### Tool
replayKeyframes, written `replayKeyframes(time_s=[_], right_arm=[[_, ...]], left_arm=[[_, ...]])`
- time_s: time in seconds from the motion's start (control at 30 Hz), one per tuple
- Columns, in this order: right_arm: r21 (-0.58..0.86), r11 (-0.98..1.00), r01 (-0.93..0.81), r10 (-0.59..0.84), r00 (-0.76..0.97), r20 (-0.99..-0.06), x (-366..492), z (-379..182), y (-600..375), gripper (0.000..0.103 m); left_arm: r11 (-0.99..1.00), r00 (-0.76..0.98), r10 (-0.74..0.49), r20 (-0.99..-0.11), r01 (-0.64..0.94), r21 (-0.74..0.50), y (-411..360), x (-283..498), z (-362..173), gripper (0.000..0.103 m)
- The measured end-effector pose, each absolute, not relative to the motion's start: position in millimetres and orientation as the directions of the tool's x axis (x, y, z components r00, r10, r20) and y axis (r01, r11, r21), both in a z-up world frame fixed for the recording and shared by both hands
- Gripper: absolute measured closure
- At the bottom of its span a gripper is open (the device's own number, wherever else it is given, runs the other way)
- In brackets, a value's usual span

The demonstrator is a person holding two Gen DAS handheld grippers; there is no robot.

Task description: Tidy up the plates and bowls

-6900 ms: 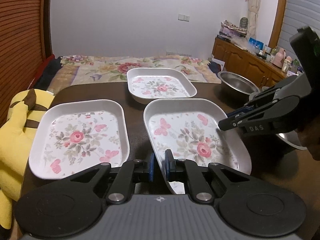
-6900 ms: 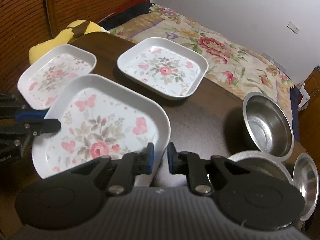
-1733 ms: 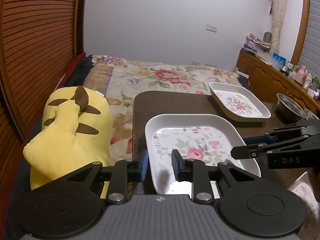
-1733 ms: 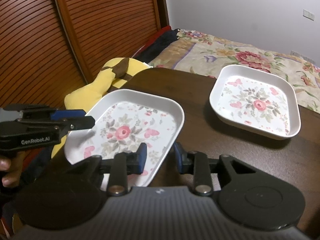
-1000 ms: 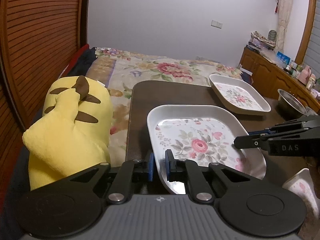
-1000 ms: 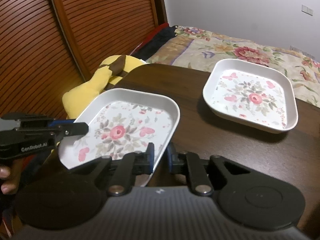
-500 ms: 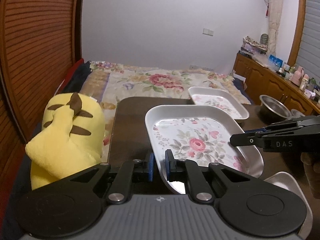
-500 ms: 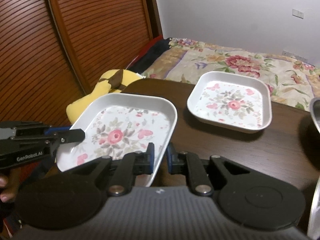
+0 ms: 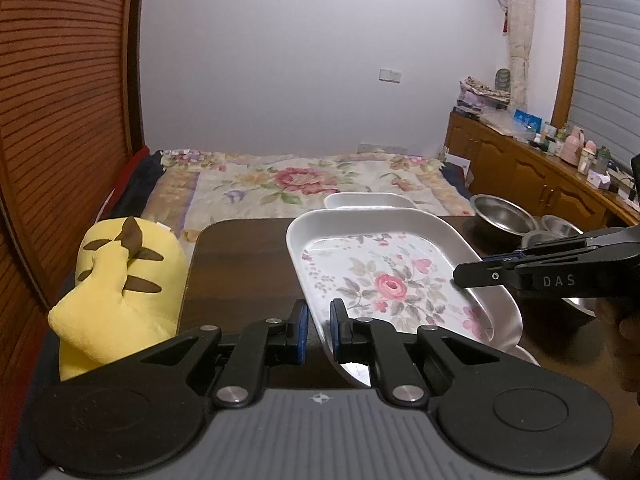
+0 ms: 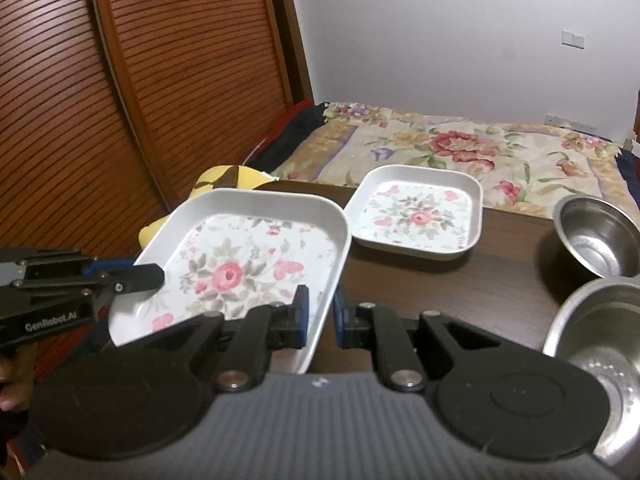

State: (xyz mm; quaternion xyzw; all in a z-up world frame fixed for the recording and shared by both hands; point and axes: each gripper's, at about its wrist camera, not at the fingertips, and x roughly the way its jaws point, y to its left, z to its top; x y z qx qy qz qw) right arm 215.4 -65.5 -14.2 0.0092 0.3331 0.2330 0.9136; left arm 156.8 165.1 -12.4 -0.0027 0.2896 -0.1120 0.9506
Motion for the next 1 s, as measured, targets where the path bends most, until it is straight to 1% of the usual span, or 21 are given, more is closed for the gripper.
replayKeyframes(time_s=[0.37, 1.0], right_arm=[[0.175, 0.891, -0.419, 0.436, 0.682, -0.588, 195.8, -11.8, -85.8, 0.088], [0.185, 0.89, -0.417, 0.439, 0.671, -0.598, 171.5, -22.6, -101.5, 0.088]], left_arm=[[0.971, 0.81, -0.226, -0.541, 0.23, -0.062, 146.4, 133.0, -6.4, 0.091], [0.964, 0.792, -0.256, -0.554, 0.251, -0.087, 132.6, 97.3, -14.2, 0.091]])
